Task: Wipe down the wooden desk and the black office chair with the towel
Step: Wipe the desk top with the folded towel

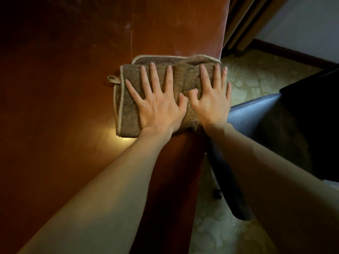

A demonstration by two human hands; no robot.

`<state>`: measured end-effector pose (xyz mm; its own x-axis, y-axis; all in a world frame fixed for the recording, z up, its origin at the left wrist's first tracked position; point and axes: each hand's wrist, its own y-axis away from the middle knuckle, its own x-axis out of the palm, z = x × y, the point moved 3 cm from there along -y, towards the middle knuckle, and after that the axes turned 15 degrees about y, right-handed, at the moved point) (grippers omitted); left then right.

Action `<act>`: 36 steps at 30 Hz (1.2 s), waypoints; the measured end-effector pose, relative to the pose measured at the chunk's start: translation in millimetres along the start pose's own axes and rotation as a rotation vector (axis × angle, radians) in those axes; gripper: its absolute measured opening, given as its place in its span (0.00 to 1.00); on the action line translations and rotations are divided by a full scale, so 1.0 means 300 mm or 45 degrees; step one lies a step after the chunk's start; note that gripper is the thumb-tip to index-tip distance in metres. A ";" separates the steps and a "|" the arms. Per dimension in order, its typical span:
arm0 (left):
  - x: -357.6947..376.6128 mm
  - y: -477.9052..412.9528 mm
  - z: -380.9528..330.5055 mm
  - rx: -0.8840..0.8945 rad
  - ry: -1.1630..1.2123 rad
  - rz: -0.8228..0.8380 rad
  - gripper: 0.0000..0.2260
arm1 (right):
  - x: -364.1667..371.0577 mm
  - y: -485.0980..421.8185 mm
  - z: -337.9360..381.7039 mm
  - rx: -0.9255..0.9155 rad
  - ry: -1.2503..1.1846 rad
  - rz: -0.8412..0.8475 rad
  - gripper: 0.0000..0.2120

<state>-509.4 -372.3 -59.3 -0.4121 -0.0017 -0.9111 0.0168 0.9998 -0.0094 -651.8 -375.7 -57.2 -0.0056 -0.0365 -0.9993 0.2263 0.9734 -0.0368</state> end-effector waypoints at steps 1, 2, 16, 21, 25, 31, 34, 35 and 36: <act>-0.002 -0.008 -0.004 -0.005 -0.001 0.001 0.34 | 0.000 -0.007 0.001 0.005 -0.003 0.008 0.33; -0.003 -0.016 -0.008 -0.007 0.000 0.005 0.35 | -0.001 -0.015 0.002 0.008 0.000 0.016 0.33; 0.022 -0.229 -0.067 0.049 0.020 0.021 0.35 | -0.009 -0.205 -0.006 0.090 -0.038 0.064 0.32; 0.035 -0.323 -0.087 0.065 0.030 0.034 0.34 | -0.003 -0.293 -0.011 0.112 -0.058 0.038 0.31; 0.043 -0.407 -0.109 0.096 0.033 0.042 0.34 | 0.000 -0.375 -0.017 0.134 -0.052 0.022 0.31; 0.064 -0.508 -0.129 0.117 0.020 0.034 0.34 | 0.012 -0.480 -0.024 0.160 -0.062 -0.012 0.32; 0.071 -0.546 -0.140 0.109 0.023 0.039 0.34 | 0.016 -0.521 -0.027 0.170 -0.047 -0.028 0.31; 0.074 -0.560 -0.142 0.112 0.020 0.034 0.34 | 0.018 -0.534 -0.027 0.178 -0.050 -0.032 0.31; 0.075 -0.573 -0.143 0.116 0.013 0.033 0.34 | 0.020 -0.545 -0.027 0.184 -0.051 -0.038 0.31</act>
<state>-560.5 -543.3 -60.6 -0.4199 0.0252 -0.9072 0.1105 0.9936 -0.0236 -696.7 -533.3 -57.4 0.0239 -0.0765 -0.9968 0.3647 0.9290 -0.0625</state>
